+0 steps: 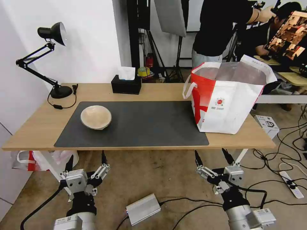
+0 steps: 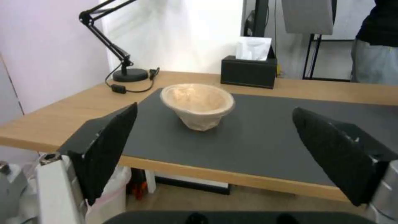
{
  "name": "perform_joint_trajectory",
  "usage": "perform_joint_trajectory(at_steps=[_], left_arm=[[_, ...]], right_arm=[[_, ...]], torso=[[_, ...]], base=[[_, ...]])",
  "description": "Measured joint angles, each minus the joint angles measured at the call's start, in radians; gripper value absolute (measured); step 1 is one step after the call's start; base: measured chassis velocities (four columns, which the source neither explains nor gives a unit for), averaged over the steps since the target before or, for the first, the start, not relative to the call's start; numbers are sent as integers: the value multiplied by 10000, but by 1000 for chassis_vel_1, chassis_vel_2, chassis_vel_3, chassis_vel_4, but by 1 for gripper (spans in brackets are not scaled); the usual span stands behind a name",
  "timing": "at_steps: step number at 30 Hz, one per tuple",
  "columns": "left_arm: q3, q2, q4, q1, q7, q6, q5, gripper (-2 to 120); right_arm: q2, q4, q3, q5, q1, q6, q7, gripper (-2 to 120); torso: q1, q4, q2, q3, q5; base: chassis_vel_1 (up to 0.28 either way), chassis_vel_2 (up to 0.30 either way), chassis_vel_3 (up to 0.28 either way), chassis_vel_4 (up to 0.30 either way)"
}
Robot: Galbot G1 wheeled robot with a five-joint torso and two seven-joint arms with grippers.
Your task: Pick up the trash from the table and place it into the takeout bag.
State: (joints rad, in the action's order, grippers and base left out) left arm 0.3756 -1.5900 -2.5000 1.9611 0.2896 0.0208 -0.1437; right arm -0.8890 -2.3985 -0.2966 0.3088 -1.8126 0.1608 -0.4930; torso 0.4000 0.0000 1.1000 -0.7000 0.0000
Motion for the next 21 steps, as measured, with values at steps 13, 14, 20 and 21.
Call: perform_joint_trajectory(at_steps=[13,14,20,21], left_arm=[[96,5,0,-47,16,-3,166,100],[96,5,0,-47,16,-3,166,100],[228,-3,0,-159,76,-32,316,100],[315,1,0,-193,119,-101,386,100]], right_arm=[[-44,7,-7,3,13,-1,-16,100],[-44,7,-7,3,13,-1,-16,100],[-44,9,-11,8,16,-1,-16,100],[-45,9,-12,9,17,-1,-16,100]], torso=[[0,0,0,0,0],[0,0,0,0,0],[-1,0,0,0,0],[0,0,0,0,0]], base=[[0,0,0,0],[0,0,0,0],[0,0,0,0],[0,0,0,0]])
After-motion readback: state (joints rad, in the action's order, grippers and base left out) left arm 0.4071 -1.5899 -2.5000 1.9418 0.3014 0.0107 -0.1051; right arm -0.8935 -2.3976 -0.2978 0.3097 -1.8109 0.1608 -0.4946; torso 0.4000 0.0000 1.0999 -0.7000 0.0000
